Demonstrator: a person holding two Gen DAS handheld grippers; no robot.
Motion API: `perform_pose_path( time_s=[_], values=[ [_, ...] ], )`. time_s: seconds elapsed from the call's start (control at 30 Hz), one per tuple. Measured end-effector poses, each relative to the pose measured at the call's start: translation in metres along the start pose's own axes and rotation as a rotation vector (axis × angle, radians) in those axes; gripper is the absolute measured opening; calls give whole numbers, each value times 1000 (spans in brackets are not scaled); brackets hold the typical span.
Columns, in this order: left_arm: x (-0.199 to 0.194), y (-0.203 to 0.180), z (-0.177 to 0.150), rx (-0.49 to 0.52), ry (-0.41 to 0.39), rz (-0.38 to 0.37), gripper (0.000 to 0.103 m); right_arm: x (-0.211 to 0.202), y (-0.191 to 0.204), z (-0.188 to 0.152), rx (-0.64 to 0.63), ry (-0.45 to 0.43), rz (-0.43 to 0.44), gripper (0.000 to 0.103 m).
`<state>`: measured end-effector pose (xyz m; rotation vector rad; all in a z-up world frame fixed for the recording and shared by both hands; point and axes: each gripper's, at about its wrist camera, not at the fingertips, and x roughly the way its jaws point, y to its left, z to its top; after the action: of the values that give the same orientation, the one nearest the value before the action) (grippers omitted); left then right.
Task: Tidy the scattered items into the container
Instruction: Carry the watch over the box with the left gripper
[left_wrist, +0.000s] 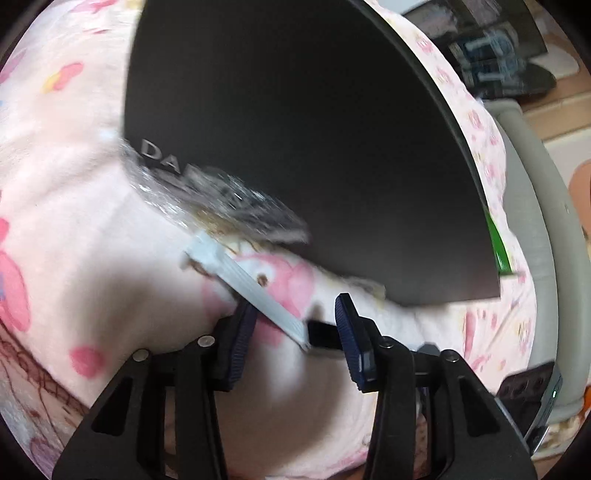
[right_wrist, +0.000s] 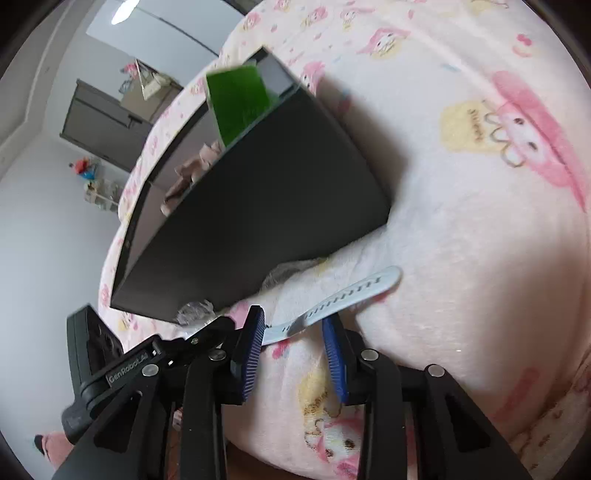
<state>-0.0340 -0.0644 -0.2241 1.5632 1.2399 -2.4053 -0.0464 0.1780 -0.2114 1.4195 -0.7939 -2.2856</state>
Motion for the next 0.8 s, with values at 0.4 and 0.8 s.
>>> perform_pose_path(
  time_s=[0.4, 0.8],
  values=[
    [-66, -55, -13, 209, -111, -111, 1, -48, 32, 3, -168, -71, 88, 3],
    [-82, -122, 34, 325, -143, -216, 2, -93, 68, 47, -251, -156, 181, 3]
  ],
)
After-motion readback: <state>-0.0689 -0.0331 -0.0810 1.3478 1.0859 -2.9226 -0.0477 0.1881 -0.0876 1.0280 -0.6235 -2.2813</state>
